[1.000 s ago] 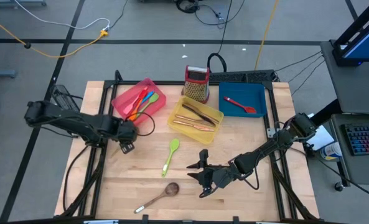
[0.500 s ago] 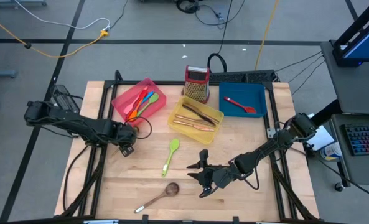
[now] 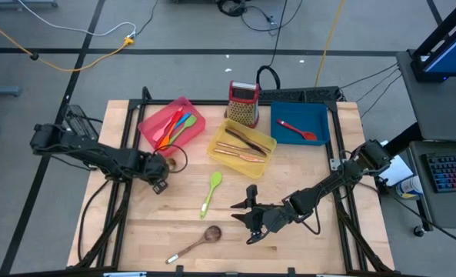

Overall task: Pick & Place Kitchen Items
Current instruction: Put the gold serving spoon into the blue bin

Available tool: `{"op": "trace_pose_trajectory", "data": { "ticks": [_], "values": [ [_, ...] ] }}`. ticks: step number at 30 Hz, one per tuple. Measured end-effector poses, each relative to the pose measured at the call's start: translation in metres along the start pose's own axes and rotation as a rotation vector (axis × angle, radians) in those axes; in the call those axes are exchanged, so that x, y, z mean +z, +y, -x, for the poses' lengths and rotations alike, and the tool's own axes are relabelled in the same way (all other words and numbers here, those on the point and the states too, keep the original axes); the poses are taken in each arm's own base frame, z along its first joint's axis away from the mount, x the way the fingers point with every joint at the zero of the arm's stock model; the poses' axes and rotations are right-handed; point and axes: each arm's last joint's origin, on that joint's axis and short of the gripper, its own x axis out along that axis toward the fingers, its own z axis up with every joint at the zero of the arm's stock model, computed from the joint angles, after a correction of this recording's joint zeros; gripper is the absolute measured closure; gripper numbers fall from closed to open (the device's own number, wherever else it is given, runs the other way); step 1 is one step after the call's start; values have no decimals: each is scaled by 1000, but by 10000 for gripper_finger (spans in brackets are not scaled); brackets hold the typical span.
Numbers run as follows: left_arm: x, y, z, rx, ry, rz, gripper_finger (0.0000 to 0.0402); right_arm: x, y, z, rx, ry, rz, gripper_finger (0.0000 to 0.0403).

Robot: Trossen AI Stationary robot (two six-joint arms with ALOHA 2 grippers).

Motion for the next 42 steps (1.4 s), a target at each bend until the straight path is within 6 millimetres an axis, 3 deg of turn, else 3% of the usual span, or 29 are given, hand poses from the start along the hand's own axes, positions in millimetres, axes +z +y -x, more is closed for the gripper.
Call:
{"op": "trace_pose_trajectory", "data": {
  "ticks": [10,18,29,38,42],
  "values": [
    [8,-25,13,-60,-224,9,391,-1,-3,-2,-8,3,-133,273],
    [19,-46,23,-205,-466,28,385,-6,-14,-13,-49,11,-363,273],
    [32,-66,44,-307,-799,2,383,-28,-40,-46,-153,12,-591,273],
    [33,-82,62,-423,-965,-110,388,-28,-70,-59,-224,-95,-670,273],
    [31,-87,69,-462,-1021,-162,385,-25,-82,-63,-170,-160,-637,273]
  ]
}}
